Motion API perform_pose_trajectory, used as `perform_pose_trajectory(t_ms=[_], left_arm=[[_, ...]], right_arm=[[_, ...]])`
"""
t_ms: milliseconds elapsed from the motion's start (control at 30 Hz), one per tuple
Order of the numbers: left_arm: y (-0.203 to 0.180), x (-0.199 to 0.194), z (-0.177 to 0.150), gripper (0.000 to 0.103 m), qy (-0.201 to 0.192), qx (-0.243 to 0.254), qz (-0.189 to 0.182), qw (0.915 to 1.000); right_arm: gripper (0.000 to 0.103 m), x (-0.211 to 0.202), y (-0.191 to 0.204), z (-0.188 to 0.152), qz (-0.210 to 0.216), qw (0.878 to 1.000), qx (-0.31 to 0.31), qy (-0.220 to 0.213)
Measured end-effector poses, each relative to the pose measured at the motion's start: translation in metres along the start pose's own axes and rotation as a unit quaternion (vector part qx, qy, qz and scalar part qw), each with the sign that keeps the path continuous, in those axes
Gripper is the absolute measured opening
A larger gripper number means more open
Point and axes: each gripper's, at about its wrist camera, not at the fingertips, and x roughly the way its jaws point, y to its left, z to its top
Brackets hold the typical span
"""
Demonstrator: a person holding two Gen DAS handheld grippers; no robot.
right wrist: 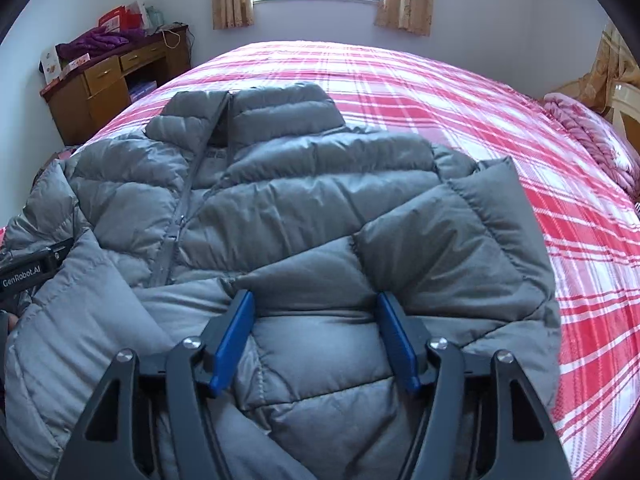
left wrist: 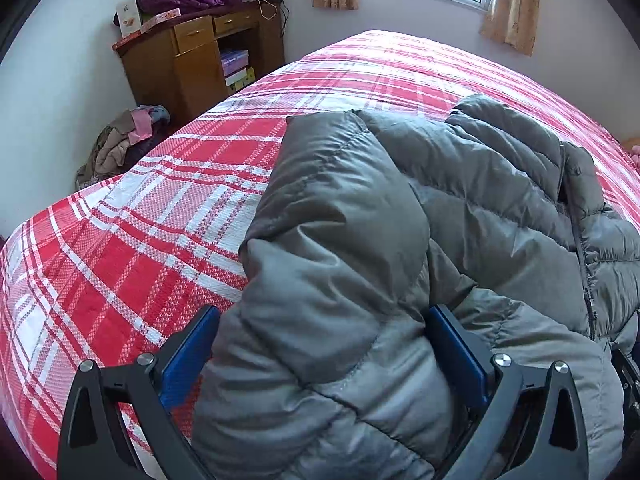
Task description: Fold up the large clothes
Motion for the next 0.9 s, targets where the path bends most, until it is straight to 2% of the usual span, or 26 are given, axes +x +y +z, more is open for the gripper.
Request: perform_pose_trajectory(t_ms=[100, 900], left_arm=[[0.0010, 0.0016, -0.0012, 0.102, 0.000, -0.001, 0.000, 1.0000], [-0.0041, 0.0007, 0.0006, 0.102, -0.001, 0.006, 0.009, 0.9999]], right_arm=[[0.066, 0.0016, -0.0042, -0.0010, 0.009, 1.000, 0.010, 0.002], [0.069, 0.0080, -0.0029, -0.0014, 0.004, 1.000, 0.008, -0.005]])
